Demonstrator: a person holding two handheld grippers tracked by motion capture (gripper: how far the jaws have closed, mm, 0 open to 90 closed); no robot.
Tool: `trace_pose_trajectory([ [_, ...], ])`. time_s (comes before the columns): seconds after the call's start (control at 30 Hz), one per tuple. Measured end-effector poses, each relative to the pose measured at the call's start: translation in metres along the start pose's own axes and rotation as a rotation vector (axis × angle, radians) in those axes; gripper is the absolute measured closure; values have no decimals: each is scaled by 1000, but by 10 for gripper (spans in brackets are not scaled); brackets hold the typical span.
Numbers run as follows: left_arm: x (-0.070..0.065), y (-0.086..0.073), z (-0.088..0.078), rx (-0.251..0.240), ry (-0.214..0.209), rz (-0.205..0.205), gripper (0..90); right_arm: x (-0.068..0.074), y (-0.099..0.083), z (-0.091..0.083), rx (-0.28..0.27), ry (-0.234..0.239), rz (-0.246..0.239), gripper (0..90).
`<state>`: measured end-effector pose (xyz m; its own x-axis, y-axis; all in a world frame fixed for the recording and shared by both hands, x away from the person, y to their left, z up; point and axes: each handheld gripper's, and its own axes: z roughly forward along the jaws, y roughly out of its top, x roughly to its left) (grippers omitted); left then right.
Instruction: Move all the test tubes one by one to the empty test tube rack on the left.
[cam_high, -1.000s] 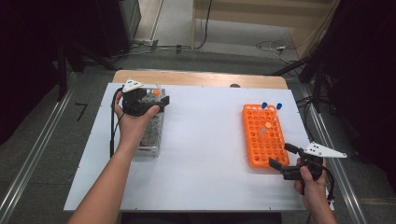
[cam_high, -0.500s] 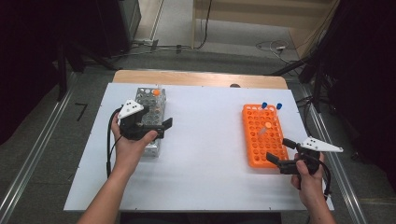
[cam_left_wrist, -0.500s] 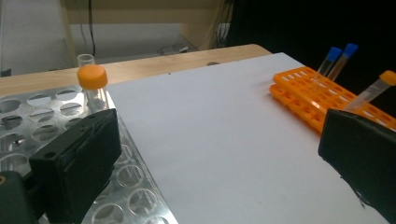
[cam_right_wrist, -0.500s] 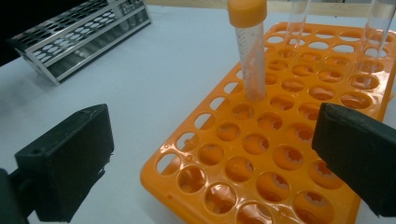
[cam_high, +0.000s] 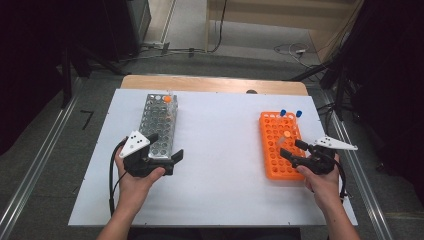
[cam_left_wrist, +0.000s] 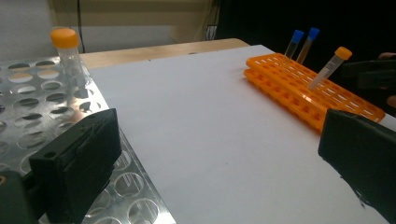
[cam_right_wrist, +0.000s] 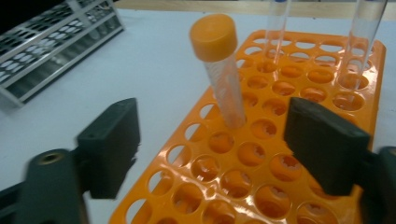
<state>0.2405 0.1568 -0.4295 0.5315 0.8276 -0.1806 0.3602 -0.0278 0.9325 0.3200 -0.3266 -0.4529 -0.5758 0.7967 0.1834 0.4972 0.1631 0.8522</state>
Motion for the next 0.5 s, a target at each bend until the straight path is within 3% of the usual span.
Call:
trace_pose_trajectory([
  [0.2, -6, -5, -3, 3, -16, 7, 0, -1, 8, 24, 96, -64, 7, 424],
  [0.5, -9, -7, -3, 12, -19, 14, 0, 5, 17, 42, 173, -144, -17, 602],
])
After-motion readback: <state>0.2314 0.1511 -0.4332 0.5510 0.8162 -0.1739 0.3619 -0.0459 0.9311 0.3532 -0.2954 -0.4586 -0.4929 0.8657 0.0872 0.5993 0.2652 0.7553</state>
